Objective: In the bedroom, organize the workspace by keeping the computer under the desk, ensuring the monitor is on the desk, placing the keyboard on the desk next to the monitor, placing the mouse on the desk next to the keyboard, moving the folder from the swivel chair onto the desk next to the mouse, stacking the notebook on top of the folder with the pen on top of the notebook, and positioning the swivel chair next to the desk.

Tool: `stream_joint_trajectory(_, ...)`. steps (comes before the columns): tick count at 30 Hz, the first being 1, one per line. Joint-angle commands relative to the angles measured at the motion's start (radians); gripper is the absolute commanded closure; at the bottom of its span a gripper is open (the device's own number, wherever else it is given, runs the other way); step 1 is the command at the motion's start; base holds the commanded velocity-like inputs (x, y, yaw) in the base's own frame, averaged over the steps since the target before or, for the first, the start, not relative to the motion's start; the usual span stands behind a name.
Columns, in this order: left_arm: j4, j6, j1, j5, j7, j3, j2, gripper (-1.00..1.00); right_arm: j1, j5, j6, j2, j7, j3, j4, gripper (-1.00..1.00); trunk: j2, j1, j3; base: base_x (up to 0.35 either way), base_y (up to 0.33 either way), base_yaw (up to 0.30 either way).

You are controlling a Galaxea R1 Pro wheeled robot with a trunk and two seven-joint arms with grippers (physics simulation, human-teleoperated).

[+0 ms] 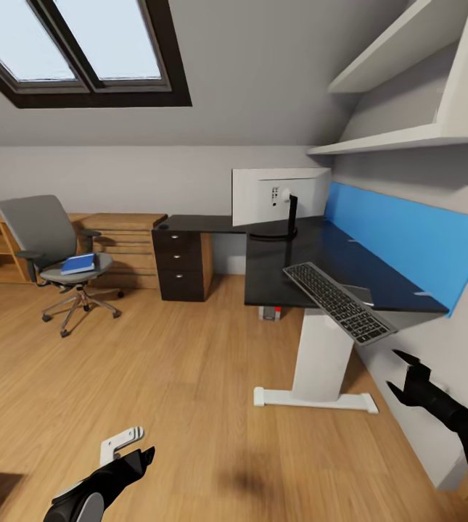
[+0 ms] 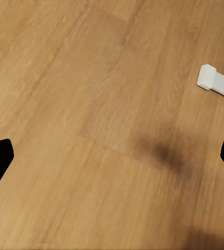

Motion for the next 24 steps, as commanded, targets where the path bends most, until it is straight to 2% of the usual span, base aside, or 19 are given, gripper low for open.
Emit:
stream_joint_trajectory(1, 0.000, 0.004, -0.001, 0.011, 0.008, 0.000, 0.000, -1.00, -0.001, 0.003, 0.006, 0.000, 0.002, -0.004, 0.000, -1.00, 0.000, 0.000, -0.001, 0.188, 0.075, 0.000)
stream_joint_trajectory(6, 0.003, 0.004, -0.001, 0.010, 0.007, -0.001, 0.001, -1.00, -0.001, 0.003, 0.006, 0.000, 0.002, -0.003, -0.001, -1.00, 0.000, 0.000, -0.001, 0.076, 0.028, 0.000)
stream_joint_trajectory(10, 0.004, 0.004, -0.001, 0.010, 0.008, -0.001, 0.000, -1.00, -0.001, 0.003, 0.006, 0.000, 0.002, -0.002, -0.002, -1.00, 0.028, -0.015, 0.012, 0.012, 0.004, 0.000)
stream_joint_trajectory(19, 0.003, 0.004, -0.001, 0.000, 0.008, -0.008, -0.002, -1.00, -0.001, 0.003, 0.006, -0.001, 0.002, -0.002, -0.009, -1.00, 0.028, -0.015, 0.012, 0.007, 0.000, 0.000)
stream_joint_trajectory(24, 0.004, 0.004, -0.001, -0.010, 0.008, -0.014, -0.001, -1.00, -0.001, 0.003, 0.006, -0.001, 0.001, -0.002, -0.010, -1.00, 0.028, -0.015, 0.012, 0.201, 0.000, 0.000)
